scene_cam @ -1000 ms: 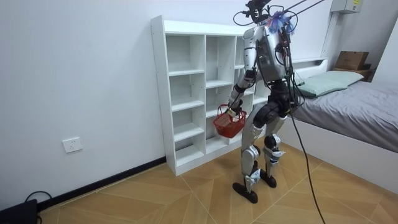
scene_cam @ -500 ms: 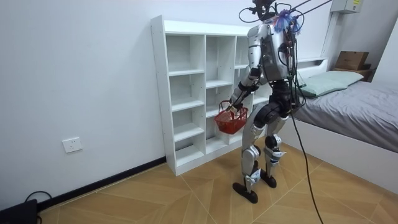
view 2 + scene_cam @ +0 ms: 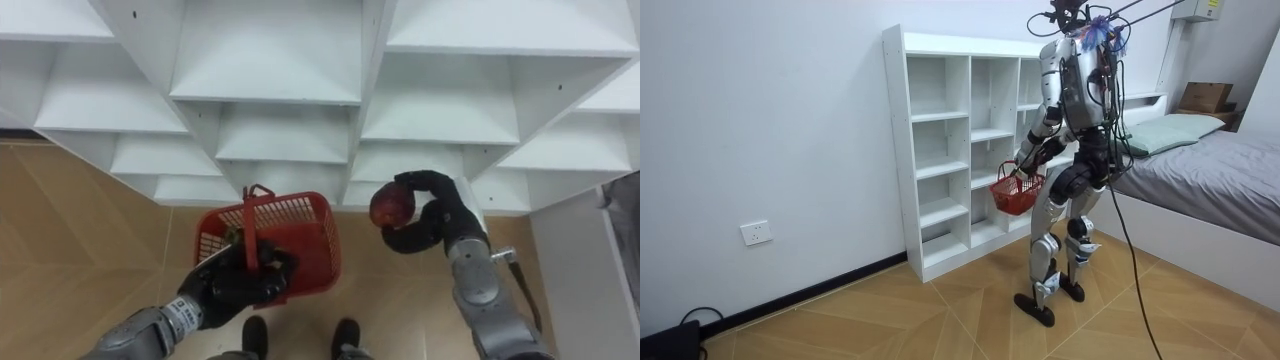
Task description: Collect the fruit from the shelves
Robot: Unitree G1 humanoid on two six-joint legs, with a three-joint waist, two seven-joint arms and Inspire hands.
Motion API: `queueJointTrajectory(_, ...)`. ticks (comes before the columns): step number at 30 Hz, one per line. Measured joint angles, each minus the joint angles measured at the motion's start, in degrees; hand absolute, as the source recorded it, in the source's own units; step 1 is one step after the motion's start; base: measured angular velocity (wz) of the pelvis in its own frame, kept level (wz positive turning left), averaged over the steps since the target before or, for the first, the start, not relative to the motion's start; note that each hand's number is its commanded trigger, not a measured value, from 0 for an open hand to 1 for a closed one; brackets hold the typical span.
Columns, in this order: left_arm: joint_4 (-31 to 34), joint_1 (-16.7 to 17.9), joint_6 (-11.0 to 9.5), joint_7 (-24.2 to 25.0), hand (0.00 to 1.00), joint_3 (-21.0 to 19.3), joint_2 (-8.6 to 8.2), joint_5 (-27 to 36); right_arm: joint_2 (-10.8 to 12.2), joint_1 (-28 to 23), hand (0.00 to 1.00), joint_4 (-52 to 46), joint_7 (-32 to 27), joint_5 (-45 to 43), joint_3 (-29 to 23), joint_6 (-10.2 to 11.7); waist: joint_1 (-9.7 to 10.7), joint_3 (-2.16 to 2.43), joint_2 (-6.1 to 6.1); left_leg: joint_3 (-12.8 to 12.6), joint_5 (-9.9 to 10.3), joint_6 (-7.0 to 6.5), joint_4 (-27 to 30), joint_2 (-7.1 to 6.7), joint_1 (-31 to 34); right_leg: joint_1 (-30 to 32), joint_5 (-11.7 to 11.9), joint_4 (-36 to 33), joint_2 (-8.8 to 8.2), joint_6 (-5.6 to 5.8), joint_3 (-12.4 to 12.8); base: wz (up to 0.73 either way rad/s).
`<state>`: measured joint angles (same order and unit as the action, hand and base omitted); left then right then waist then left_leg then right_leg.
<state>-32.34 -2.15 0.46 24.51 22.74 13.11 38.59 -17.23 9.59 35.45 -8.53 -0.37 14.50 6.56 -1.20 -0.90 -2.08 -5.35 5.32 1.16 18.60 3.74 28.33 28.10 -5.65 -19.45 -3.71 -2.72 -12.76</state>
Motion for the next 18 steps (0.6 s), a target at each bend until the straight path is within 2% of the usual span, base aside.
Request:
queueJointTrajectory(6,0.0,0.4,-0.6,0.0,1.00,0.1,-0.81,-0.5,2.4,-2.8,1.00,-5.8,0.5,-0.4,0.6,0.0,-0.2,-0.01,0.04,-0.4,0.0,0.05,-0.1,0.42,0.1,-0.2,0.5,0.9,0.50,-0.16,0.4,-0.03)
queueJointTrajectory(11,0.0,0.3,-1.0,0.0,1.00,0.1,-0.96,-0.5,2.3,-3.5,1.00,-8.6,2.4,-0.5,2.3,0.4,-0.6,-0.07,0.67,-0.5,0.1,0.21,0.1,0.72,0.2,-0.1,0.6,1.0,0.87,-0.30,0.7,-0.01)
queueJointTrajectory(13,0.0,0.3,-1.3,0.0,1.00,0.2,-1.52,-0.1,2.4,-3.5,1.00,-8.9,3.5,-0.1,2.4,1.0,-0.7,-0.06,1.07,-0.6,0.1,0.21,0.1,0.70,0.1,0.0,0.6,0.8,0.87,-0.30,0.9,-0.02)
queueJointTrajectory(18,0.0,0.2,-1.8,0.1,1.00,1.9,-2.16,0.0,3.0,-3.4,1.00,-9.5,5.2,0.4,4.3,1.0,-0.7,-0.07,1.13,-0.8,0.1,0.21,0.0,0.68,0.0,0.1,0.6,0.8,0.87,-0.30,1.0,-0.01)
